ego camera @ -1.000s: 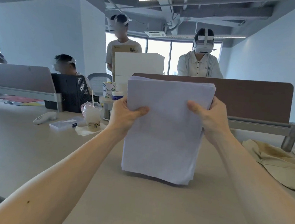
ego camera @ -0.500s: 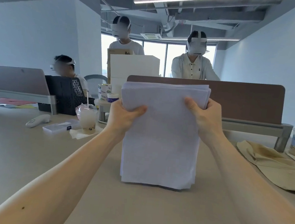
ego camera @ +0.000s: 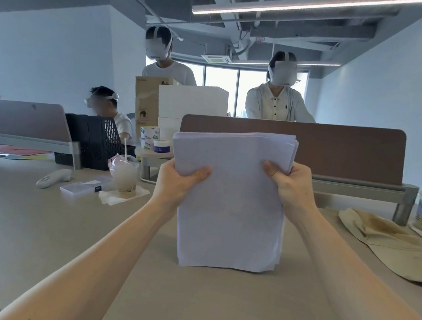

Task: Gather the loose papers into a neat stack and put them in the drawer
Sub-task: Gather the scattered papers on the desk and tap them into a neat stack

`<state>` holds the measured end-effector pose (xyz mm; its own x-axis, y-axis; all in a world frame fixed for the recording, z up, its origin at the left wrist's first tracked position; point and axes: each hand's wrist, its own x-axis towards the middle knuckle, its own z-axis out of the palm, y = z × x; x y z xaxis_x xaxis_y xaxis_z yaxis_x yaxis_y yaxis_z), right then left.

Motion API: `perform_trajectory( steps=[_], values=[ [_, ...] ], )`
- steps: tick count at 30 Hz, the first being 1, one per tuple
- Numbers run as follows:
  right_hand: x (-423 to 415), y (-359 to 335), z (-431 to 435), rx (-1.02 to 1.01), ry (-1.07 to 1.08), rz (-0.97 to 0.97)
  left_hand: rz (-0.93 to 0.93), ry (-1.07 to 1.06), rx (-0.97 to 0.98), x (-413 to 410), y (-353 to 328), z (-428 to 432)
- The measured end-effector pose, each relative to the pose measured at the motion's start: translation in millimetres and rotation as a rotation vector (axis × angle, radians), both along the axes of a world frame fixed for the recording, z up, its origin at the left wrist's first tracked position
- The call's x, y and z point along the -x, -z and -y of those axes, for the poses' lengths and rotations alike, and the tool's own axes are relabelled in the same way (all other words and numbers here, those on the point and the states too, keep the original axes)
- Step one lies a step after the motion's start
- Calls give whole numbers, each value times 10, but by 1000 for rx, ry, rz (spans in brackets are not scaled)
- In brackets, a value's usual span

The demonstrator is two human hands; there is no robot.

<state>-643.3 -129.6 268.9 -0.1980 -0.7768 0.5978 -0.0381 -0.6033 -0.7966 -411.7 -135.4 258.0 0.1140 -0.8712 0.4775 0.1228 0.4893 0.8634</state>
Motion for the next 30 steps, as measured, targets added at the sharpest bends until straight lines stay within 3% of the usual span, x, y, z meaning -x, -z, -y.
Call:
perform_trajectory(
  steps=[8, 13, 18, 24, 30],
  values=[
    [63, -131, -67, -84, -101, -22, 50, -53, -16, 41, -86, -6],
    [-4, -209, -68, -26, -6, 21, 46, -82, 15, 82, -190, -28],
    [-51, -224, -109, -133, 176, -40, 17, -157, -14, 118, -310, -74],
    [-308, -438, -182, -297, 247, 278, -137, -205, -204, 306, -555, -138],
    [-374, -510, -196, -231, 363, 309, -167, -257, -220, 306, -598, -116]
  ],
)
